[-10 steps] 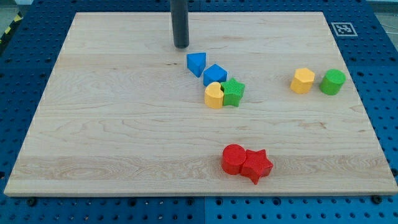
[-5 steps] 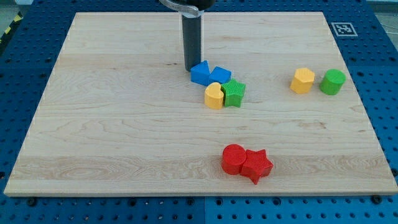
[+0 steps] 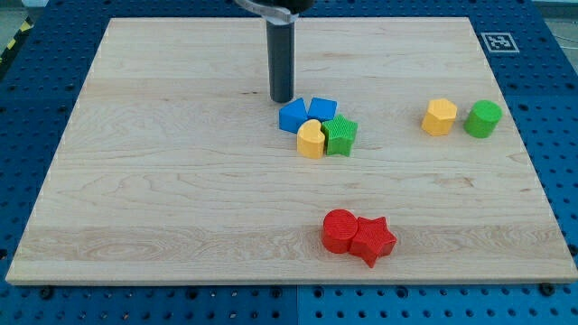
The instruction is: Move the blue triangle into the group of blocks
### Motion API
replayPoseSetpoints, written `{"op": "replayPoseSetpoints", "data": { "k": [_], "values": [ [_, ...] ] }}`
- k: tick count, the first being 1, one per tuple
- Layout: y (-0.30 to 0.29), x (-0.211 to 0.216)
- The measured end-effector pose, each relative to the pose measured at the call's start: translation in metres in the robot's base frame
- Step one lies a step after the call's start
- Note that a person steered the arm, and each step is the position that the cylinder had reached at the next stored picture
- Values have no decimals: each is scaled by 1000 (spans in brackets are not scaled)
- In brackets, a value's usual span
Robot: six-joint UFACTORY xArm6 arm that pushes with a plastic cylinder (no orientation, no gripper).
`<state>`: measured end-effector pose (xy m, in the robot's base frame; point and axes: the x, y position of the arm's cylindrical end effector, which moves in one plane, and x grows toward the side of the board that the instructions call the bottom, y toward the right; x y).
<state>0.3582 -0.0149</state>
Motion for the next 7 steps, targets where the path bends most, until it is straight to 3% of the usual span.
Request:
{"op": "replayPoseSetpoints", "data": {
  "k": [1, 2, 7],
  "values": [
    [6, -34],
    [9, -42],
    [66, -49]
  ]
}}
